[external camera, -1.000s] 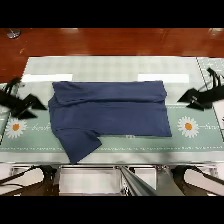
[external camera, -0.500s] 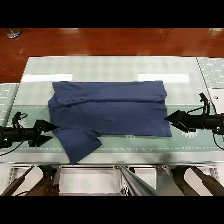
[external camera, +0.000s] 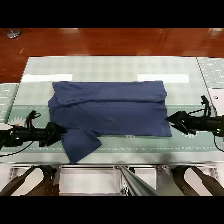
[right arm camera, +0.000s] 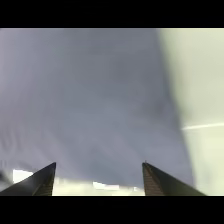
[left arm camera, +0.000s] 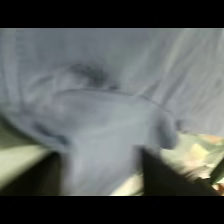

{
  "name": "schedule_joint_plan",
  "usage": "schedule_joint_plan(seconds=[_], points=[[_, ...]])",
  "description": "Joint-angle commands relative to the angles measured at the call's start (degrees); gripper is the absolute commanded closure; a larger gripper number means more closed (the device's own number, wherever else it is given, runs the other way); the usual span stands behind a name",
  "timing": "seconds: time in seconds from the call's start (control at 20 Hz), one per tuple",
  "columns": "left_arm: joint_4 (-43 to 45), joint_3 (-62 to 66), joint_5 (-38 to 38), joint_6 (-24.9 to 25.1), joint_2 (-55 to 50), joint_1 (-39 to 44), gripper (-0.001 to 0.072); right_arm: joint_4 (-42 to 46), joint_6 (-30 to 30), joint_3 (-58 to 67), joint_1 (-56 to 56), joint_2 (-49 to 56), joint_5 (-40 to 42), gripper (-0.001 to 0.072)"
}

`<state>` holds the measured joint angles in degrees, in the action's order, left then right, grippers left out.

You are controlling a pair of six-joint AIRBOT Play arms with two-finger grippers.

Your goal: Fold the shirts.

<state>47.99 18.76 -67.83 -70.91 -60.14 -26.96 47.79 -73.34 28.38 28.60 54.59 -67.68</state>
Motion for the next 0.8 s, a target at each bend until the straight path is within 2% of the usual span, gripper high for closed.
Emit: schedule_joint_plan(seconds=[0.0, 0.1, 0.2, 0.4, 0.55, 0.75], points=[[-3.45, 0.07, -0.39, 2.86, -0.74, 2.69, 0.0691, 5.97, -3.39, 0.11, 4.57, -0.04, -0.44, 0.009], [-3.48, 0.13, -1.27, 4.17, -0.72, 2.69, 0.0691, 17.38, -7.89, -0.04, 5.38, -0.07, -6.93, 0.009], [-3.45, 0.13, -1.38, 4.52, -0.74, 2.69, 0.0691, 21.66, -10.05, -1.57, 5.14, -0.04, -9.84, 0.009], [-3.5, 0.11, -1.68, 6.19, -0.79, 2.69, 0.0691, 18.08, -9.64, -5.03, -0.94, 1.55, -6.78, 0.009], [-3.48, 0.11, -1.73, 6.19, -0.79, 2.69, 0.0691, 13.53, -9.73, -4.31, -4.42, 3.48, 2.23, 0.009], [-3.5, 0.11, -1.29, 6.19, -0.79, 2.69, 0.0691, 2.49, -10.21, -2.95, -8.24, 3.58, 11.02, 0.009]])
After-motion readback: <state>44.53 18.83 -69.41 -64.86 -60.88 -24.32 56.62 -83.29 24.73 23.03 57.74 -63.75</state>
